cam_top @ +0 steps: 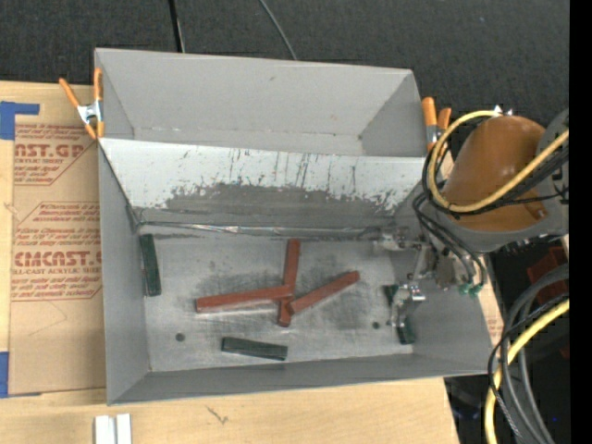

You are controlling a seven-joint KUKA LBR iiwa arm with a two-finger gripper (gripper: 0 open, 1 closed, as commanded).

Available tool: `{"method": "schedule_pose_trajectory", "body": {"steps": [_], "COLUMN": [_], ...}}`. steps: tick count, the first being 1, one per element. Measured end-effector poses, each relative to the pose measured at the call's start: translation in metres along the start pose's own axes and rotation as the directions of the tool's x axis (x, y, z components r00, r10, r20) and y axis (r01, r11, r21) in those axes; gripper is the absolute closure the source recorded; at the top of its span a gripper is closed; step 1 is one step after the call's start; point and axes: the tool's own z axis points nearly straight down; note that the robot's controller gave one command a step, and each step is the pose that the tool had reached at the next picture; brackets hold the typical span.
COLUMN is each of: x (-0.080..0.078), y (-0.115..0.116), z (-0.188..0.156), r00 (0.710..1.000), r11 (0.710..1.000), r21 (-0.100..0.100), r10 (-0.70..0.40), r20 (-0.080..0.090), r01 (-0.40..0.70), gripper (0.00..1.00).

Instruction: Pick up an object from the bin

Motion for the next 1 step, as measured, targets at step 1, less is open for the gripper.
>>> {"method": "schedule_pose_trajectory", "body": {"steps": [1], "x": [-0.0382], "y": [0.0603], "z": [0.0902], "r00": [0.999], "r11": [0.999], "r21": [-0.001], "r10": [-0.049], "r20": [-0.005], "r01": [0.049], "gripper": [1.0]}}
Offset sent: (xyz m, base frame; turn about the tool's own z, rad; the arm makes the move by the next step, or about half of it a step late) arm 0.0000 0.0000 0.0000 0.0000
